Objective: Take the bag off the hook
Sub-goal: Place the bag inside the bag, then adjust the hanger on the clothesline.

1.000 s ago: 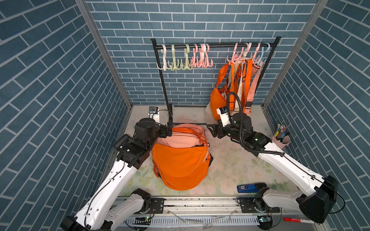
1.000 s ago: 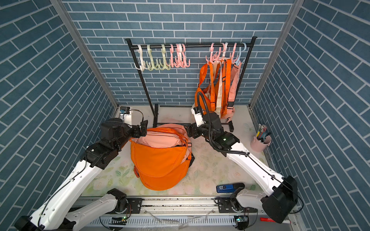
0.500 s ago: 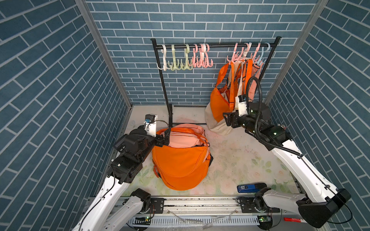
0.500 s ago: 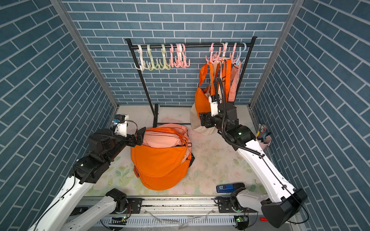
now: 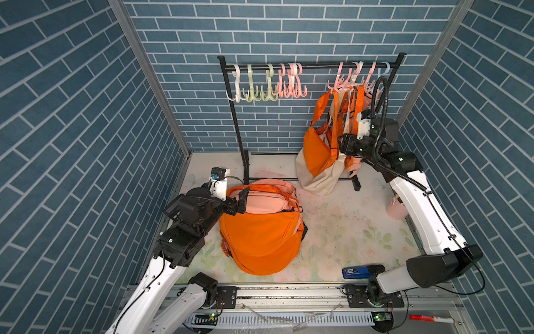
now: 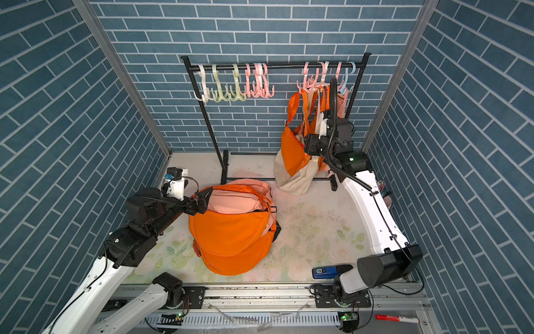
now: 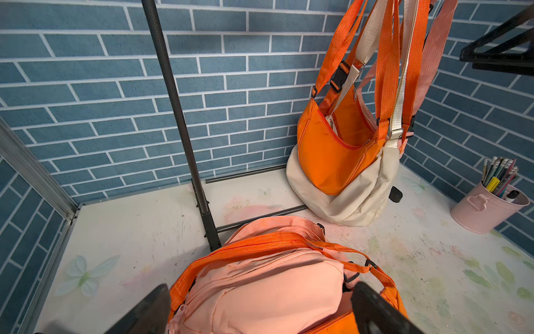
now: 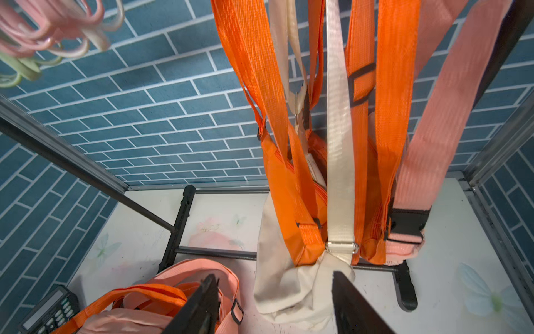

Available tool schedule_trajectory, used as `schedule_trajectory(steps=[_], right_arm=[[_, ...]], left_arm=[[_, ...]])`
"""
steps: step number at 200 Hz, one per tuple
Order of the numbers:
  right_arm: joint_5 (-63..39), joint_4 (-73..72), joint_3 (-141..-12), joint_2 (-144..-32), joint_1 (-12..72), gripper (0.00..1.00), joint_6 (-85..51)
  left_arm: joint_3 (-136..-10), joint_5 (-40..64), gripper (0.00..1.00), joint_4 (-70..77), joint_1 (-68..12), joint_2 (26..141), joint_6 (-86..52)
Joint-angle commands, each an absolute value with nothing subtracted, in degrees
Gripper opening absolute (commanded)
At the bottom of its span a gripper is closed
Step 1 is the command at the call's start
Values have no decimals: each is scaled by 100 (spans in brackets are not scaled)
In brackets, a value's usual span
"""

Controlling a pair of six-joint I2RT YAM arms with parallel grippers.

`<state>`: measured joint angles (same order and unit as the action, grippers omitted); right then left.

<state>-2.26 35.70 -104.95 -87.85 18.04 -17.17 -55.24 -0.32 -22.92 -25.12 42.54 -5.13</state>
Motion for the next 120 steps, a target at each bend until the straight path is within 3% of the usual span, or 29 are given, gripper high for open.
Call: schedule_trajectory(steps=[1, 120], right_arm=[[-793, 4269, -11441, -9276, 1692, 62, -1764], [-986, 5101, -14207, -11465, 1465, 62, -1569]], left_arm=[[-5449, -31, 99, -2305, -2484, 4175, -474], [-5414, -131, 99, -2286, -2495, 4162, -405]])
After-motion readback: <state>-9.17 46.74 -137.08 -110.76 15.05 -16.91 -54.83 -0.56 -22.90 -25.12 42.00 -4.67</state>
